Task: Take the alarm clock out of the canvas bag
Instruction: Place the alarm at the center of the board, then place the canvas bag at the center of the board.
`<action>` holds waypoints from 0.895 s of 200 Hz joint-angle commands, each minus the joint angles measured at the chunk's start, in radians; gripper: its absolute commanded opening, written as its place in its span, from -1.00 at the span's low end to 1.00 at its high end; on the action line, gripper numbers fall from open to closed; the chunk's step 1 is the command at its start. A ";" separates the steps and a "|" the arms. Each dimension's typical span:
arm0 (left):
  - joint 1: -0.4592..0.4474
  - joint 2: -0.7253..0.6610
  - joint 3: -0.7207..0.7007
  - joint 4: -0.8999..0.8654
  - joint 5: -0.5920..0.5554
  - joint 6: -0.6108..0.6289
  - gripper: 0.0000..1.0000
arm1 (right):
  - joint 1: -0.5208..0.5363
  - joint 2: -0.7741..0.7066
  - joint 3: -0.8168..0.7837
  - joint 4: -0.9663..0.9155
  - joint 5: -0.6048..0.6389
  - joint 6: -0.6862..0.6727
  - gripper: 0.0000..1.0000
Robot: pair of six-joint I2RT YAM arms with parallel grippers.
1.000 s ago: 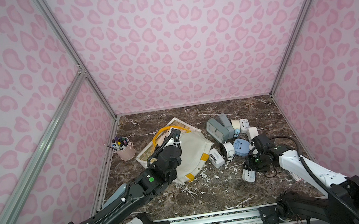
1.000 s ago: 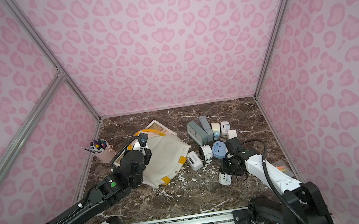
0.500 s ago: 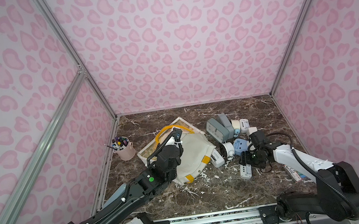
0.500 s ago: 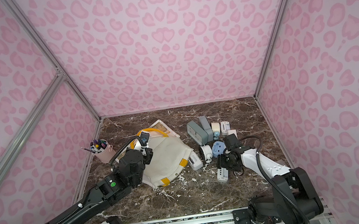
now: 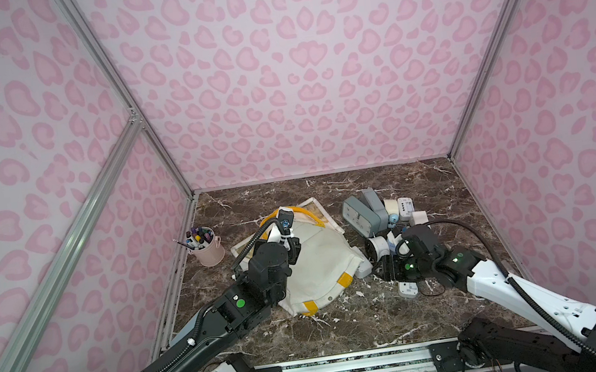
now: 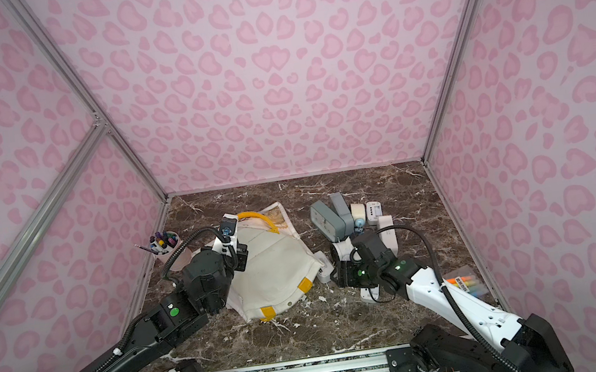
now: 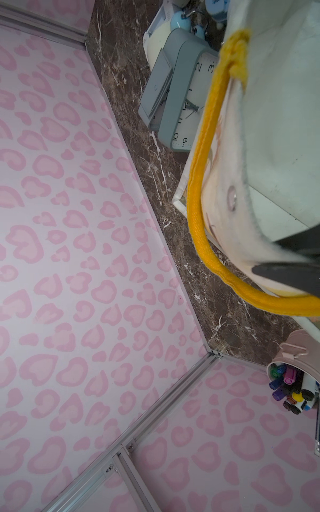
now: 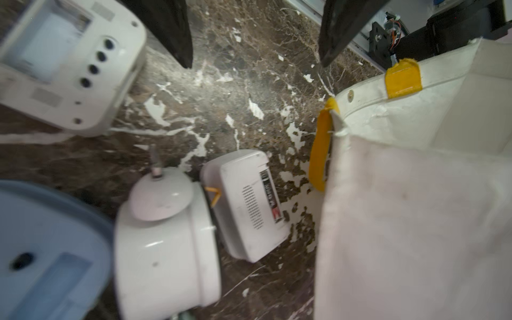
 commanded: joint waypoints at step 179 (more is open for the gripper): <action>0.000 -0.224 -0.064 0.020 0.140 -0.070 -0.93 | 0.298 0.368 0.058 0.688 0.183 0.209 -0.19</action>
